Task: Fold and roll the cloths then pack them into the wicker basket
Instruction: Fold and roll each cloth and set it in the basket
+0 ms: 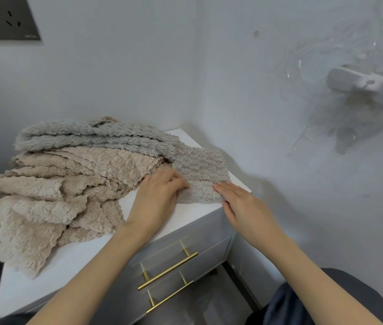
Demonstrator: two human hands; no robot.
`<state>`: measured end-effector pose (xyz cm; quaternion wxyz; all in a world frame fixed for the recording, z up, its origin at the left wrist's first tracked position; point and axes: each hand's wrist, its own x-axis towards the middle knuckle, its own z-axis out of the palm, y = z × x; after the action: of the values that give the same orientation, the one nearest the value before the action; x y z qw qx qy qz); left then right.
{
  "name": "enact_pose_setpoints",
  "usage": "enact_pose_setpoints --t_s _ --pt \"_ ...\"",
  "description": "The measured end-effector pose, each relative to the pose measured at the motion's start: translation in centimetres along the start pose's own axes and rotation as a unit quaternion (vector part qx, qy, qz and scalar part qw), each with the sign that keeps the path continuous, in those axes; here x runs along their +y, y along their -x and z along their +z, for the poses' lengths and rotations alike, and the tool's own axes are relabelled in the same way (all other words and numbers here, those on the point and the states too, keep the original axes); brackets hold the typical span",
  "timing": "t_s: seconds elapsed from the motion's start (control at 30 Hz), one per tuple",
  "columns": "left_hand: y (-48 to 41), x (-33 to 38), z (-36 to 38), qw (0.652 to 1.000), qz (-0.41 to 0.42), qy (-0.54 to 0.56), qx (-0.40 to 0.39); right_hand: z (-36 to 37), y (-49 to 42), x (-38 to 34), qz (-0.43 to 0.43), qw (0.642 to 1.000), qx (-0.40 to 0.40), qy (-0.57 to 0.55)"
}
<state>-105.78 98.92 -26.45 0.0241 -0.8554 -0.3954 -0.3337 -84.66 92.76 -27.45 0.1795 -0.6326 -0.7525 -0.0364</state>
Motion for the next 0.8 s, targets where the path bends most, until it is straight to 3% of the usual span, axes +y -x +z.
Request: enact_pose_setpoints --t_s 0.23,0.4,0.7,0.8 --pt "0.3 -1.6 -0.2 0.99 -0.028 0.082 -0.111 0.2 -0.3 0.3 0.008 0.997 0.016 -0.077" --pt "0.2 -1.5 0.5 0.983 -0.092 0.112 -0.115 0.1 -0.6 0.8 0.017 0.994 0.026 -0.102" --pt "-0.1 -0.8 -0.2 0.961 -0.187 0.171 -0.111 -0.4 -1.2 1.2 0.168 0.929 0.06 -0.324" --pt "-0.3 -0.7 -0.1 0.951 -0.231 0.174 -0.105 -0.6 -1.4 1.1 0.204 0.925 0.068 -0.312"
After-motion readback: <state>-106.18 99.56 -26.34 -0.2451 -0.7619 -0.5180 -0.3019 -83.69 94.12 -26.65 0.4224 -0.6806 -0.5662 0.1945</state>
